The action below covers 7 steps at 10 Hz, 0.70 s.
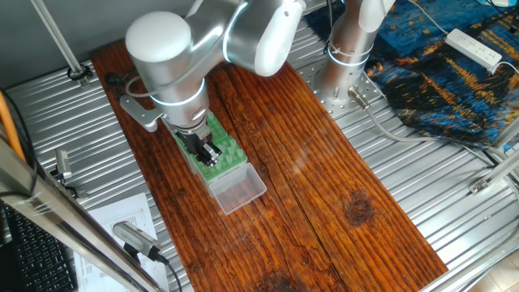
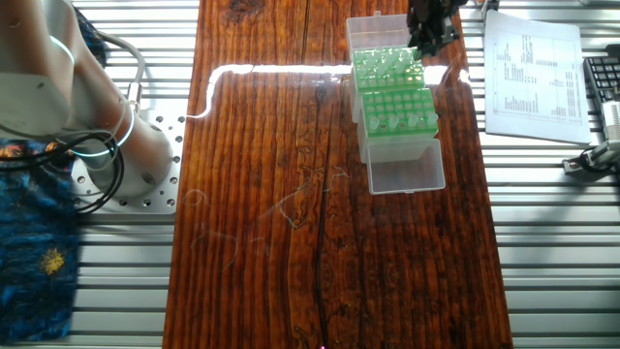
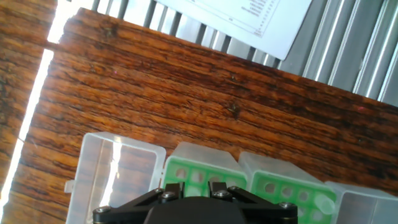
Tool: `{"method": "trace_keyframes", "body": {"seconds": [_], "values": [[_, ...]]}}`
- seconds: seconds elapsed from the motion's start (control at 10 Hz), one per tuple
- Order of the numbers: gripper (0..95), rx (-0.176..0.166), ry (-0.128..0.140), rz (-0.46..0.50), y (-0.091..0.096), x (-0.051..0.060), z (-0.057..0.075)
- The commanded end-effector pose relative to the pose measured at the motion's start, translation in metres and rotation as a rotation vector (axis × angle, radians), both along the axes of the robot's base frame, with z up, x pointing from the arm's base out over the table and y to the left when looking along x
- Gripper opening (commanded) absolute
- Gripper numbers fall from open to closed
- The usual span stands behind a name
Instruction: Transfer all large pipette tips from one holder to another
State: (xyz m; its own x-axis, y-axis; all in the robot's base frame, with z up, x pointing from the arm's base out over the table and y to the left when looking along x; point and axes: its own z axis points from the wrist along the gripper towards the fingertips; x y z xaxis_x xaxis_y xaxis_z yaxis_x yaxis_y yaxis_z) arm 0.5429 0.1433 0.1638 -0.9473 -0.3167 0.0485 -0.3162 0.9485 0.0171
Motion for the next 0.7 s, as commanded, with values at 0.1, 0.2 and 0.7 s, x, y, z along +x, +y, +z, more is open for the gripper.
{"method": "trace_keyframes", "body": {"seconds": [0.1, 0.2, 0.7], "values": [[19.0, 0.001, 0.0, 0.002, 0.0006, 0.0003, -0.0032], [19.0, 0.003, -0.002, 0.0, 0.001, -0.0005, -0.0043], [19.0, -0.001, -0.002, 0.002, 0.0028, -0.0013, -0.0078]]}}
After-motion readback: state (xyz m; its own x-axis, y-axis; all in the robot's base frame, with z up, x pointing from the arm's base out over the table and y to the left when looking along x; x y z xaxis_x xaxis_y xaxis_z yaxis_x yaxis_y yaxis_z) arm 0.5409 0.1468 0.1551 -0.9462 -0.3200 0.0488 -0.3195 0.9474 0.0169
